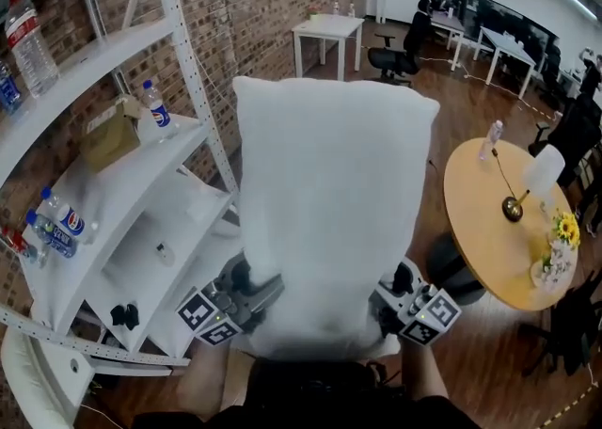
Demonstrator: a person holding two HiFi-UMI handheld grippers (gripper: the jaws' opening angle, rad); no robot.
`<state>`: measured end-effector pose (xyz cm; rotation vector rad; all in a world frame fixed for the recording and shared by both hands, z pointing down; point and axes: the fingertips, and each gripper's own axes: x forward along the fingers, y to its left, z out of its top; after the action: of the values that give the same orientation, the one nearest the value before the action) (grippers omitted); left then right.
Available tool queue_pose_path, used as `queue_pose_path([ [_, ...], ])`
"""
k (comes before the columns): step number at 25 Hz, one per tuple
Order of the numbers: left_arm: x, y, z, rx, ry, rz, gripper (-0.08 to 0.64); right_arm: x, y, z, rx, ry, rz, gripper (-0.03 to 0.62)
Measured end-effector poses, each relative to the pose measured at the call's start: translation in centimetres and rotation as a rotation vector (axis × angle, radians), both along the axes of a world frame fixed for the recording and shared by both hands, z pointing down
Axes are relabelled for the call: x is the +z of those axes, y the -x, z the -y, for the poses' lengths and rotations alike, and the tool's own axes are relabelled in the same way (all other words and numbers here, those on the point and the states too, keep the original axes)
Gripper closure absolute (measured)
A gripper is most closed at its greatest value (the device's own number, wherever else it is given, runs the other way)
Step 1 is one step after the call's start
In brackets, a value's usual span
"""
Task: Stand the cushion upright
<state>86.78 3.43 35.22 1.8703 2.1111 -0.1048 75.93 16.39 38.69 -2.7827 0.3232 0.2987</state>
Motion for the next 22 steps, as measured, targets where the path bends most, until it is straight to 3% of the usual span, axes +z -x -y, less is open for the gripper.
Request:
queue_pose_path([
  [10,3.9,-5.3,-12.4,0.104,-0.063,0.083,0.298,4.1,-3.6,-11.3,0.13,-0.04,0.089,0.314],
  [22,9.2,-20.5,-24.8,0.245,-0.148,0.21,0.298,8.9,-16.4,-22.1,0.275,-0.116,0.19,0.313],
])
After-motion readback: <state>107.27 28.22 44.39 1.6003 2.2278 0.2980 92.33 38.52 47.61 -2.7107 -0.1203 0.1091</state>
